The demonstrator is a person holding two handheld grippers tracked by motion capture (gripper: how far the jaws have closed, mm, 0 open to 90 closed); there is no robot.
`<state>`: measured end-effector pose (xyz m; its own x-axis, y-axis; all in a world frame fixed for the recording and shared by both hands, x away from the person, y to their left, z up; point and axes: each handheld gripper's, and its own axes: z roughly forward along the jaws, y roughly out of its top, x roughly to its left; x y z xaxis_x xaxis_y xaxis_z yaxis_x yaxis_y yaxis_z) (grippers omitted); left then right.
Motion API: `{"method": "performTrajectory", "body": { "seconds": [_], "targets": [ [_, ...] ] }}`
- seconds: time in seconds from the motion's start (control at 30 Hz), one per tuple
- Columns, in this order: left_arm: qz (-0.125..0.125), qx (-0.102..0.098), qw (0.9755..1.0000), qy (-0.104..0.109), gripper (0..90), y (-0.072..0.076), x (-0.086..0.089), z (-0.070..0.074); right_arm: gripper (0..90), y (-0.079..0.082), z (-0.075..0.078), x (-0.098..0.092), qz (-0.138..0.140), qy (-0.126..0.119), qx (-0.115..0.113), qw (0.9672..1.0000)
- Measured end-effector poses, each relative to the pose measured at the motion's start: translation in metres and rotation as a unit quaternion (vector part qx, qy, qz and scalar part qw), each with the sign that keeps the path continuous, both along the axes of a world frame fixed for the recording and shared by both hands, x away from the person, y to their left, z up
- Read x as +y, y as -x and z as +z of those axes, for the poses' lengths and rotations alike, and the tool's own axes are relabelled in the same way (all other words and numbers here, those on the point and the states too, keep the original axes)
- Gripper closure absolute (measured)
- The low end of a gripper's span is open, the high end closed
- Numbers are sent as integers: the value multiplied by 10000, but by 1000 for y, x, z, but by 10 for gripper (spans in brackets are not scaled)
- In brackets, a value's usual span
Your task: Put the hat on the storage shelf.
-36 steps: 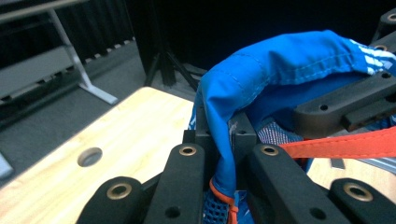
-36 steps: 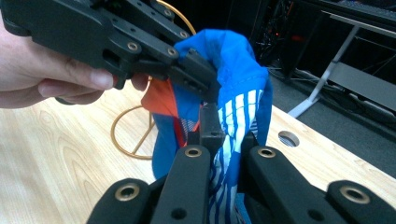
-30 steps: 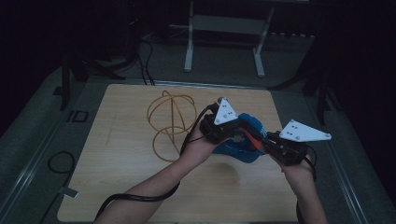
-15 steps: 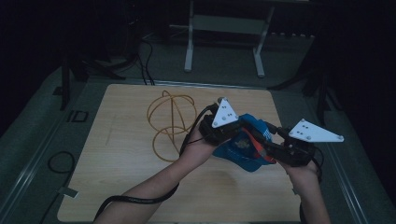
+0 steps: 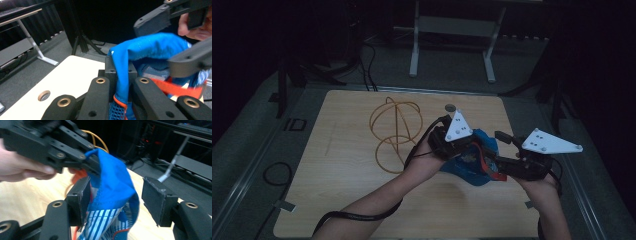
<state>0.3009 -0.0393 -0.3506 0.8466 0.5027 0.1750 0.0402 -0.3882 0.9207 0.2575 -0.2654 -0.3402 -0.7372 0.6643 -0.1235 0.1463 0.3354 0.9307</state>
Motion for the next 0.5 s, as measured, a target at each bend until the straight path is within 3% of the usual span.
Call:
{"method": "performTrajectory", "body": {
  "seconds": [0.13, 0.27, 0.37, 0.4, 0.5],
  "targets": [
    [6, -35, 10000, 89, 874, -2, 5, 2, 403, 5, 4, -6, 149, -204, -50, 9997],
    [-138, -127, 9996, 203, 874, -4, 13, 6, 426, 8, 6, -15, 240, -338, -131, 9991],
    [-397, -211, 9981, 418, 873, -8, 25, 11, 487, 7, 5, -28, 172, -387, -202, 9989],
    [-613, -201, 9965, 522, 873, -9, 29, 12, 489, 7, 4, -31, 141, -392, -218, 9989],
    [-797, -225, 9946, 622, 873, -9, 34, 12, 506, 5, 0, -38, 44, -333, -224, 9992]
  ]
}}
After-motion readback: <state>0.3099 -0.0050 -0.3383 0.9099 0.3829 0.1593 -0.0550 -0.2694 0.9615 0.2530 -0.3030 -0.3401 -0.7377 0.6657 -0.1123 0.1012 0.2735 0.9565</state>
